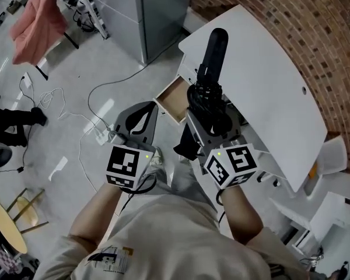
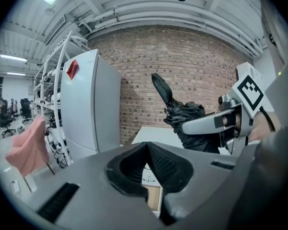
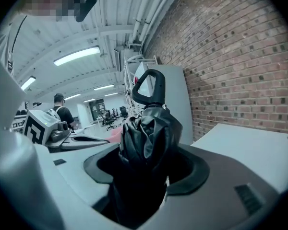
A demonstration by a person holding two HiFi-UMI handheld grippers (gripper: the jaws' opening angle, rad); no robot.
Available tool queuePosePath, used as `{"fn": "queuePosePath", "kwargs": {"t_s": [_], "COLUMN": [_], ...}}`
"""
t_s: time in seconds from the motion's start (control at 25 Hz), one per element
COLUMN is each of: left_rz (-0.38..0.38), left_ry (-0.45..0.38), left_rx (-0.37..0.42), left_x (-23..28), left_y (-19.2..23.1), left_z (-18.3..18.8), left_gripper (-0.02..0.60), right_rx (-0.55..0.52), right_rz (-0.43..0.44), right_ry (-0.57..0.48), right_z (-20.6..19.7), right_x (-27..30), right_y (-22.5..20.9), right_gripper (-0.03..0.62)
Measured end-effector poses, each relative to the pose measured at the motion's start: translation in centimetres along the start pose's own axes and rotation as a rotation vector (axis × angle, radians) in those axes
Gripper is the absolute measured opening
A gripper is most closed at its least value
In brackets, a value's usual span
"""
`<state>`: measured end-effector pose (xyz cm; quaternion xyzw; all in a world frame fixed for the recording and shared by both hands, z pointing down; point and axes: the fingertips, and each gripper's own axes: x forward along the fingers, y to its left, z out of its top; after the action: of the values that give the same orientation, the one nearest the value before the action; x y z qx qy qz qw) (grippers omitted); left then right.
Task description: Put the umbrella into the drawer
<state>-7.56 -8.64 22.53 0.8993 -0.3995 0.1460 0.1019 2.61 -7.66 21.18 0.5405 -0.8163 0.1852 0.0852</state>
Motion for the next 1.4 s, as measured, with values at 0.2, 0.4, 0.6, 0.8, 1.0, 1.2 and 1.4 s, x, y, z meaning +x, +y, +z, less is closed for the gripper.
{"fn": "queuePosePath", "kwargs": {"t_s": [0.2, 0.4, 0.6, 0.8, 1.0, 1.2, 1.4], "left_rz": [0.035, 0.075, 0.087, 0.080, 0.087, 0.105, 0.116], "left_ry": [0.041, 0.060, 0.040, 0.106, 0.177, 0.225, 0.265], "left_rx": [-0.031, -0.078, -0.113, -0.127, -0.177, -0.221, -0.262], "left_x": [3.9, 8.7, 14.5, 19.5, 23.0, 26.5, 29.6], "left_y": [0.7, 1.6, 2.8, 2.7, 4.2, 5.0, 5.6], "left_z": [-3.0, -7.6, -14.2, -22.3, -29.2, -35.5, -41.8], "left_gripper": [0.008, 0.008, 0.008, 0.008, 0.008, 0.008, 0.008], "right_rx": [0.052, 0.059, 0.036, 0.078, 0.130, 0.133, 0.158], "right_rz": [0.028, 0.041, 0.030, -0.001, -0.018, -0.022, -0.020], "right_ry": [0.080, 0.176, 0.259, 0.324, 0.392, 0.463, 0.502], "right_z": [-5.4, -12.2, -18.8, -25.7, -32.8, -40.5, -46.1], "right_x": [4.0, 8.3, 12.7, 15.9, 19.8, 22.7, 25.3], "right_y": [-3.2, -7.4, -10.9, -14.3, -17.1, -19.9, -21.8], "right_gripper": [0.270, 0.270, 0.270, 0.270, 0.270, 0.270, 0.270]}}
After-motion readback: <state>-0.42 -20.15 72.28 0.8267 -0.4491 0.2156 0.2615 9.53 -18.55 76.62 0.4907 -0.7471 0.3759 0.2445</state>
